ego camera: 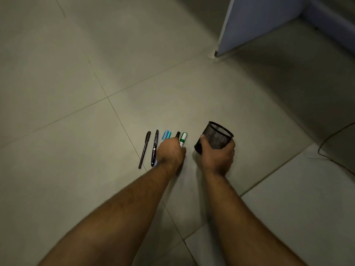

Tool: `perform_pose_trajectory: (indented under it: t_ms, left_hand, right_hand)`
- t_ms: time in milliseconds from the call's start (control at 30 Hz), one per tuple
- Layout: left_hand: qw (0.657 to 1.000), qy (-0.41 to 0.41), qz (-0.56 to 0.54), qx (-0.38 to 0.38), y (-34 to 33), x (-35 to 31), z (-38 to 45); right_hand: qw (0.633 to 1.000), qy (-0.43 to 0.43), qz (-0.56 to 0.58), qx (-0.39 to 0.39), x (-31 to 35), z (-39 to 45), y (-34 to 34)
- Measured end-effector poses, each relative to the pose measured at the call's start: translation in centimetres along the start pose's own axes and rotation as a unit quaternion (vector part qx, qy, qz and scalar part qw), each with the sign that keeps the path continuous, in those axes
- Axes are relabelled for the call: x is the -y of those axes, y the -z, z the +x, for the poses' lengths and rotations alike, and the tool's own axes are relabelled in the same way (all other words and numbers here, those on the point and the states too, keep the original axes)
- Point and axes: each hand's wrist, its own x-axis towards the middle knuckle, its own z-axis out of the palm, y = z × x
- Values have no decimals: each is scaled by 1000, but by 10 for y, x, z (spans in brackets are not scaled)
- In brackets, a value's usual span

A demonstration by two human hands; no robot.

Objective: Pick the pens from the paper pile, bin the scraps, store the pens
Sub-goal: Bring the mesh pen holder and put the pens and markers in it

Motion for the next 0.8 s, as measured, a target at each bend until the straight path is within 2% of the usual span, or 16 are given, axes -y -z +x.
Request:
perform_pose_trajectory:
  t_ms: [200, 367, 500, 600, 733, 800]
  left_hand:
    - [999, -7, 9, 33, -7, -9, 1]
    - [986, 19, -161, -23, 9, -9, 8]
    - [941, 4, -320, -112, 40, -20, 17]
    - [906, -10, -402, -133, 53, -27, 18]
    - [851, 14, -512, -118, 54, -34, 18]
    - [847, 11, -528, -63, 50, -38, 17]
  right_hand:
    - [999, 18, -21, 24, -19, -11, 8]
    - [997, 44, -28, 56, -16, -11, 6]
    - [994, 74, -35, 68, -11, -8, 4]
    - [993, 78, -51, 76, -7, -2, 2]
    - [990, 68, -61, 108, -3, 1, -1]
    - [987, 77, -62, 124, -4, 0, -3]
